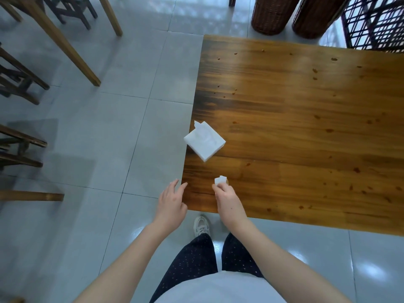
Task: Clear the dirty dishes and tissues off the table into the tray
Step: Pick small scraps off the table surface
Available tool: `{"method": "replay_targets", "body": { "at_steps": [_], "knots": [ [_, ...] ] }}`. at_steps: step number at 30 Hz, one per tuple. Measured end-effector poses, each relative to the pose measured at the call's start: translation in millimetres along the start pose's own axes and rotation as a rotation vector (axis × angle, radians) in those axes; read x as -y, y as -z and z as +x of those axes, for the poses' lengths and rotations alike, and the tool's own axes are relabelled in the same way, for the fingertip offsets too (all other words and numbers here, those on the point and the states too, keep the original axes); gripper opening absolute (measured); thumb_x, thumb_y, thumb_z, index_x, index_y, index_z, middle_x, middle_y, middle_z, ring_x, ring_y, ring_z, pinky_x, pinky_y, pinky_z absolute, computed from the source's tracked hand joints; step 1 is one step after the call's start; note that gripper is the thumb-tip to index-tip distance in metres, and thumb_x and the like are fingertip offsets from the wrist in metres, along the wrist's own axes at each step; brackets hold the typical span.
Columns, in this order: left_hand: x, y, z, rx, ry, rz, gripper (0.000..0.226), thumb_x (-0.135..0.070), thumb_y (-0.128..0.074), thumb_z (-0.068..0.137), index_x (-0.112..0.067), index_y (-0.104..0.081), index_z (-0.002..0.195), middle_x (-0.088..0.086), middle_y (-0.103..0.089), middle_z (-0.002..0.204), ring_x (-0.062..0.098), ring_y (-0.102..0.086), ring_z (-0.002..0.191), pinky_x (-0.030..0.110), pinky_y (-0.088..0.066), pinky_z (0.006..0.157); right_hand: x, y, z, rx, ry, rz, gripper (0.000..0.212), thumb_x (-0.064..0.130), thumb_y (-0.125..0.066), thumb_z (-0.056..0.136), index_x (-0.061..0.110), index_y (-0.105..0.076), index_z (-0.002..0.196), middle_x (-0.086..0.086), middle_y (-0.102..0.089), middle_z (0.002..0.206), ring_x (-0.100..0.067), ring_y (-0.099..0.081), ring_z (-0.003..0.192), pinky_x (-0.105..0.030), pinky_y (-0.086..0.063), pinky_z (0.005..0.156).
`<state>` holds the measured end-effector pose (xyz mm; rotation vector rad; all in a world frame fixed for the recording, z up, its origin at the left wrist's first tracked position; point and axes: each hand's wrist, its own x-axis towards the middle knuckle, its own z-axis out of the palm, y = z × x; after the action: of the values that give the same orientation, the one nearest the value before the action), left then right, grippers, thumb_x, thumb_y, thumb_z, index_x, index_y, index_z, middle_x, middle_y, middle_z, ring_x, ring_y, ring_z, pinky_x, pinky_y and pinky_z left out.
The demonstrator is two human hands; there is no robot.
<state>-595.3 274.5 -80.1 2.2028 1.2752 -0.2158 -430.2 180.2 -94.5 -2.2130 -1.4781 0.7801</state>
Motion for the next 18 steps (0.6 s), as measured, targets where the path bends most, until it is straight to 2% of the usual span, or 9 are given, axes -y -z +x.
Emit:
{"method": "replay_targets", "body": {
  "at_steps": [4,7,10,12,16,18],
  "knots": [
    [-1.8,0.3,-2.7,-0.034,0.003,-0.017,0.058,-0.012,-0.050,0.091,-0.019,-0.036,0.146,0.009,-0.028,0.154,0.026,-0.030,0.139,0.038,-0.025,0.112,0.9,-1.1,8.8,0.054,0.073,-0.011,0.042,-0.003,-0.057,0.091,0.005,-0.054,0.131,-0.006,-0.059,0.120,-0.017,-0.060,0.101,-0.021,-0.051,0.087],
    [-4.1,-0.9,-4.0,-0.039,-0.008,-0.034,0.056,-0.015,-0.052,0.093,-0.020,-0.037,0.146,0.008,-0.028,0.154,0.025,-0.028,0.140,0.038,-0.025,0.113,0.6,3.2,10.7,0.028,0.108,-0.041,0.036,0.001,-0.065,0.087,0.004,-0.062,0.122,-0.008,-0.059,0.121,-0.019,-0.062,0.104,-0.019,-0.048,0.087],
    [-7.5,-2.3,-4.0,-0.039,-0.027,-0.035,0.054,-0.017,-0.052,0.094,-0.020,-0.036,0.146,0.007,-0.028,0.154,0.023,-0.027,0.142,0.037,-0.023,0.114,-4.0,8.8,11.7,-0.047,0.154,-0.176,0.026,0.005,-0.077,0.076,0.005,-0.072,0.102,-0.010,-0.066,0.111,-0.024,-0.062,0.103,-0.030,-0.051,0.088],
    [-11.1,-2.6,-3.5,-0.040,-0.041,-0.033,0.053,-0.019,-0.051,0.095,-0.020,-0.036,0.146,0.006,-0.028,0.154,0.023,-0.027,0.141,0.037,-0.023,0.114,-7.0,10.2,13.5,-0.042,0.198,-0.213,0.021,0.006,-0.077,0.077,0.007,-0.073,0.098,-0.008,-0.069,0.101,-0.024,-0.062,0.097,-0.032,-0.050,0.088],
    [-17.3,-3.1,-0.8,-0.030,-0.067,-0.030,0.052,-0.020,-0.051,0.095,-0.020,-0.037,0.145,0.006,-0.026,0.155,0.022,-0.027,0.141,0.037,-0.023,0.114,-10.8,11.0,19.5,0.005,0.218,-0.253,0.021,0.004,-0.071,0.082,0.008,-0.072,0.103,-0.006,-0.068,0.104,-0.021,-0.060,0.100,-0.029,-0.046,0.092],
    [-20.0,-2.4,1.6,-0.018,-0.081,-0.029,0.052,-0.019,-0.050,0.095,-0.020,-0.037,0.145,0.006,-0.026,0.155,0.023,-0.026,0.142,0.036,-0.022,0.114,-14.9,15.6,22.7,0.001,0.179,-0.239,0.017,0.002,-0.067,0.084,0.008,-0.071,0.099,-0.005,-0.066,0.101,-0.020,-0.059,0.095,-0.026,-0.043,0.087]
  ]
}}
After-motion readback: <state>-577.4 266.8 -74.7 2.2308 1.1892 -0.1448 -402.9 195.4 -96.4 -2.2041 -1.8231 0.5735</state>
